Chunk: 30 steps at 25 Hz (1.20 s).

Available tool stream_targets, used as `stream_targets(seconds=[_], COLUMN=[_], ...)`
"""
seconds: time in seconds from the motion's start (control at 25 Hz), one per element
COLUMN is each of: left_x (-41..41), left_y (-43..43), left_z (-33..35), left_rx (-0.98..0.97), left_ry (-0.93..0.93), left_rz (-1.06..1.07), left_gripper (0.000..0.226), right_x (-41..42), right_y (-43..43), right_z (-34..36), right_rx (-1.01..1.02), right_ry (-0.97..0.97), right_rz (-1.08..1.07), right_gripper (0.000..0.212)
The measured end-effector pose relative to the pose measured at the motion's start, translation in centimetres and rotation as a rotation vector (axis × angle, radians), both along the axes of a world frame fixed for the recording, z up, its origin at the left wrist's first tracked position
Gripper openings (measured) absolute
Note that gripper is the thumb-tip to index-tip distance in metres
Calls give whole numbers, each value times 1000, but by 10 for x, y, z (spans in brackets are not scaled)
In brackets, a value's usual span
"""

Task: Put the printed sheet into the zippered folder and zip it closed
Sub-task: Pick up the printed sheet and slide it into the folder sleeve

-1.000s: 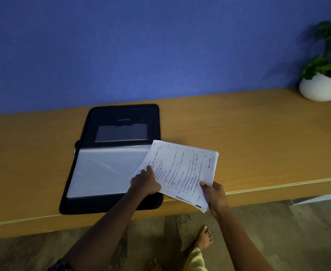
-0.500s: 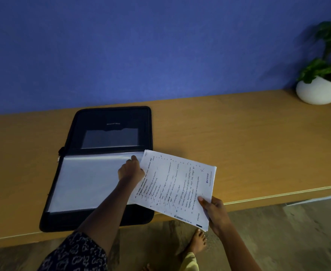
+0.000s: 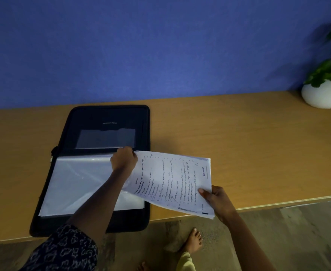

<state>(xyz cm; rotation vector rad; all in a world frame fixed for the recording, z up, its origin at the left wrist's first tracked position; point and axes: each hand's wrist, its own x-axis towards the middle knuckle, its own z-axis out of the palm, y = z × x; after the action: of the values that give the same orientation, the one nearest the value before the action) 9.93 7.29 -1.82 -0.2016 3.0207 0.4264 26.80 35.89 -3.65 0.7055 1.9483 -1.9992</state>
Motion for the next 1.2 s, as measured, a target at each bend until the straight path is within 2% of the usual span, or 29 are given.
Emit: stream_targets(seconds=[0.2, 0.44, 0.68, 0.88, 1.2], left_x=[-13, 13, 92, 139, 152], left_y=[2, 3, -22, -43, -25], left_z=[3, 5, -3, -18, -18], left_rx=[67, 116, -53, -118, -118], left_ry=[36, 22, -149, -214, -184], left_rz=[55, -72, -111, -100, -220], left_gripper=[18, 15, 51, 30, 25], right_x=[-16, -37, -38, -29, -12], right_y=[12, 7, 8, 4, -10], right_z=[0, -7, -20, -24, -24], right_rx=[-30, -188, -251, -297, -177], right_ry=[-29, -150, -215, -212, -175], right_rz=[52, 94, 112, 94, 0], right_gripper=[13, 17, 26, 32, 35])
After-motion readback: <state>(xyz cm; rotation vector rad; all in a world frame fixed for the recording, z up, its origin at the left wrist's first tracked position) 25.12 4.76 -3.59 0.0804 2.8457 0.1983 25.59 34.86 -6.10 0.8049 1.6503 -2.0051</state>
